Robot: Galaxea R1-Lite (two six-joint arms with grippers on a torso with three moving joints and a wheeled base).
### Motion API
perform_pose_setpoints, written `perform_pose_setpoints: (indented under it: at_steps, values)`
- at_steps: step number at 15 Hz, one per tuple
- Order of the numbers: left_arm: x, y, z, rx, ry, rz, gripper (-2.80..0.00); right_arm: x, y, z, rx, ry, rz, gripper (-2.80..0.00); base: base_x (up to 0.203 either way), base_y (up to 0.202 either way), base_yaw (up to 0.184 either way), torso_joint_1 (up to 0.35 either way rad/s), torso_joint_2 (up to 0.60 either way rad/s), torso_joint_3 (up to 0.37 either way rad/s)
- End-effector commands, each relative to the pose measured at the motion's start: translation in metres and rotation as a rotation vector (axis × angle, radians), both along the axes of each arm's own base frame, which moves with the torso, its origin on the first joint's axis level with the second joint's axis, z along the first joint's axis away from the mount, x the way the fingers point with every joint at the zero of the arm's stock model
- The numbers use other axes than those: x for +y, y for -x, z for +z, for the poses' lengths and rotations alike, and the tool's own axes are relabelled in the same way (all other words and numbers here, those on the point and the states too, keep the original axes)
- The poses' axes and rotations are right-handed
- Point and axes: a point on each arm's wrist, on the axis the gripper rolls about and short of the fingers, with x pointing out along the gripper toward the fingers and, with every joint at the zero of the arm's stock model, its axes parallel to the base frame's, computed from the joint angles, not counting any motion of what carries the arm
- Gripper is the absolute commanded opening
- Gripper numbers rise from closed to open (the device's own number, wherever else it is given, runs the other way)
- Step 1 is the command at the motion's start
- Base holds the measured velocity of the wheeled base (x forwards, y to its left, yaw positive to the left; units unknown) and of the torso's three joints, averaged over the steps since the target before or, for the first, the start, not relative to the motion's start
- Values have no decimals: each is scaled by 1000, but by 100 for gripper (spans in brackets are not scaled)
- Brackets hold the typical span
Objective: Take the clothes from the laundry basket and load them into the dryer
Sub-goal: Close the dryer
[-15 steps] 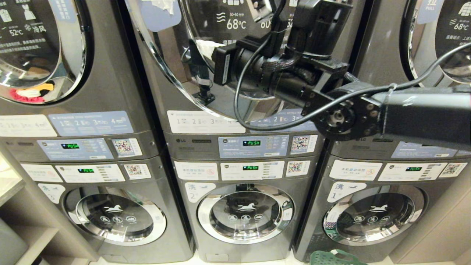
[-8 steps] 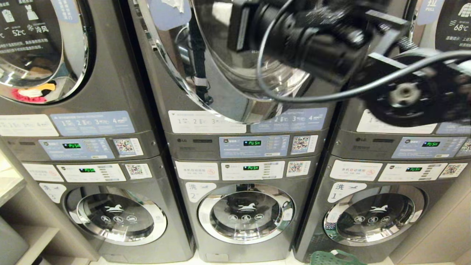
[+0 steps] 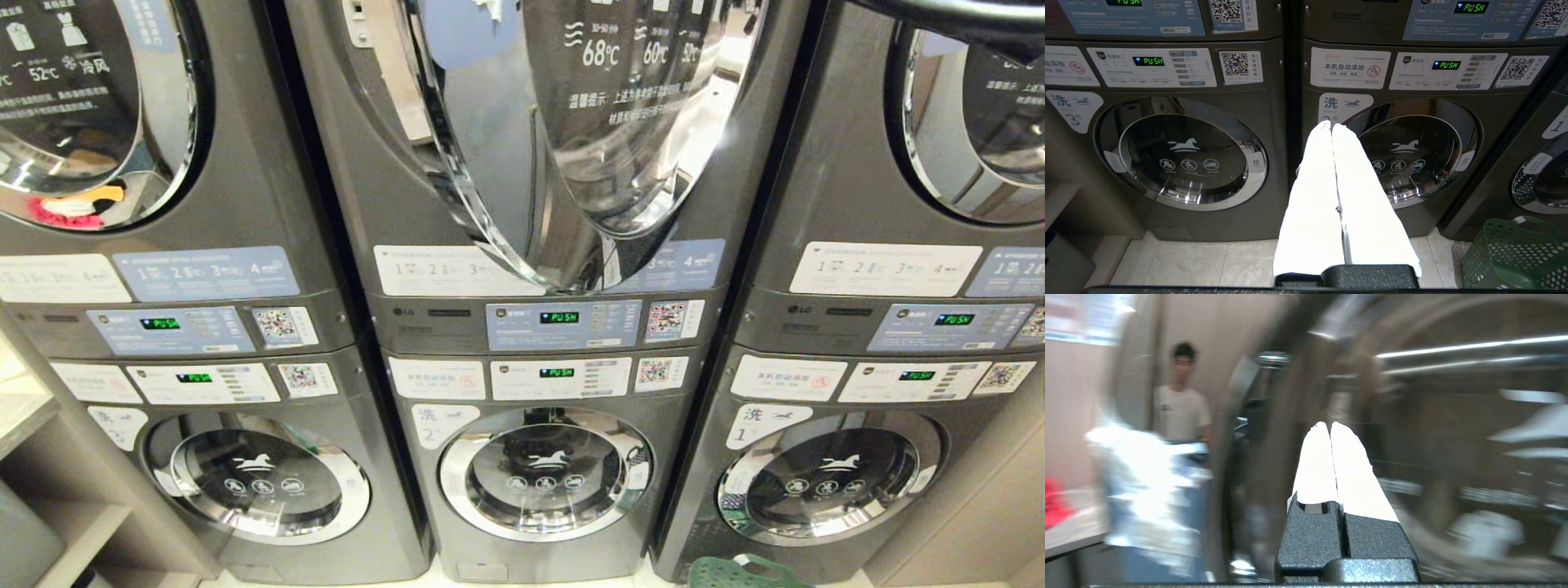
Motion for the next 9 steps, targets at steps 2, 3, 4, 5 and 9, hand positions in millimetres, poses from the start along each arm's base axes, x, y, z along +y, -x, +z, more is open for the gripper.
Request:
perform_pose_setpoints:
  at_steps: [2,3,4,5,9]
  values:
    - [0,0,0,0,0,0,-280,9,42,11,13,-15,154,-280,0,0,0,0,0,0]
    - [0,0,0,1,0,0,-280,13,55,12,43,-18,214,-280,0,0,0,0,0,0]
    - [0,0,0,0,0,0,-280,15,64,10,71,-16,254,-280,0,0,0,0,0,0]
    - [0,0,0,1,0,0,-280,15,66,5,88,-3,262,-280,0,0,0,0,0,0]
    - [0,0,0,0,0,0,-280,18,74,-11,122,52,307,-280,0,0,0,0,0,0]
